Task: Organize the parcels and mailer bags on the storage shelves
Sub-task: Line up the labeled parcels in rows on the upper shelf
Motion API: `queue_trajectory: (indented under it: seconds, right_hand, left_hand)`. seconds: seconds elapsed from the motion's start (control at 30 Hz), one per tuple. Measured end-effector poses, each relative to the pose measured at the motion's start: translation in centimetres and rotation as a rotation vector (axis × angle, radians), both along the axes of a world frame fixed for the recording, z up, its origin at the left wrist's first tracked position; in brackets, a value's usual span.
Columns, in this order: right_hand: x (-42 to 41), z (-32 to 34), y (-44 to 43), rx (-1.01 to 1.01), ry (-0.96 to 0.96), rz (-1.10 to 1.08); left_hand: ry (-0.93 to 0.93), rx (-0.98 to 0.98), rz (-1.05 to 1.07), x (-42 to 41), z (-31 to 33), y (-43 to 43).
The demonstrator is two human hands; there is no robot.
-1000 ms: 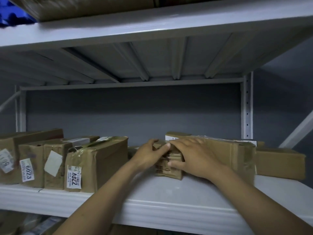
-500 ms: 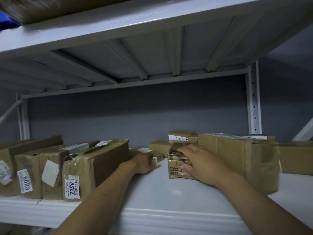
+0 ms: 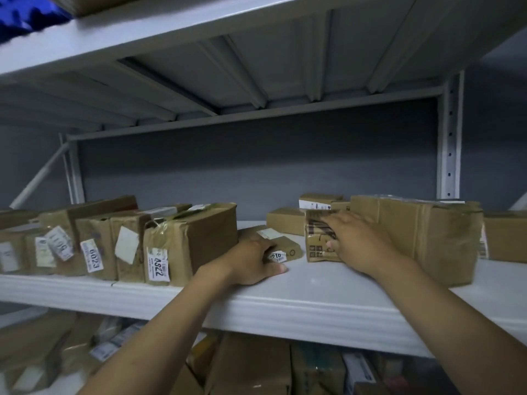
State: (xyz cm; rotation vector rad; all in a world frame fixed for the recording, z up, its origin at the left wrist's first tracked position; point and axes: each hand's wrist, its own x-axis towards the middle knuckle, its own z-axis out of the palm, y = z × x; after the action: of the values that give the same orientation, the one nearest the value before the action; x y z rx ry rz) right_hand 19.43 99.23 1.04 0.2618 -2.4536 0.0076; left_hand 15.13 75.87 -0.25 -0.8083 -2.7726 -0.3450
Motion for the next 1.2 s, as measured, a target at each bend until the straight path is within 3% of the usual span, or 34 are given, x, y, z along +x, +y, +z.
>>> queue_trajectory:
  seconds: [0.13,0.23,0.43,0.6,0.73,0.8,0.9,0.97,1.07,1.2]
  right_hand:
    - [0.4,-0.3,-0.5,0.002,0.024,0.018]
    - [1.6,-0.7,-1.6,-0.108,0.070,0.222]
    - [4.7,-1.9,-3.6,-0.465,-0.315,0.384]
    - [5.9,-1.7,-3.5,-0.587,-0.449,0.472]
    - [6.6,-1.4,-4.4,-0.968,-0.560,0.637]
    - [6.8,-1.2,-5.2,-1.141,-0.612,0.711]
    - [6.6,-0.9,-6.7,-1.317,-0.610,0.799]
    - [6.3,-0.7,-7.7,-1.226,-0.472,0.745]
    - [5.7,-0.2,-8.7,-0.818,-0.227,0.585]
    - [5.3,0.2,-10.2,-0.570,-0.175,0.554]
  left_hand:
    - [0.042,0.085,-0.048,3.6,-0.8,-1.2]
    - [0.056,0.136,-0.085,5.5,-1.1,-2.2]
    - [0.125,0.164,-0.201,7.6,-1.8,-3.8]
    - [0.330,0.370,-0.249,8.7,-3.0,-4.3]
    - [0.549,0.634,-0.209,9.1,-3.6,-3.7]
    - [0.570,0.756,-0.174,9.1,-3.6,-3.1]
    - [0.520,0.763,-0.149,9.4,-3.8,-2.0]
    - [0.500,0.770,-0.121,9.7,-4.0,-1.7]
    - [0.463,0.762,-0.046,10.0,-3.9,-2.2]
    - [0.433,0.581,0.013,10.2,-3.5,-4.0]
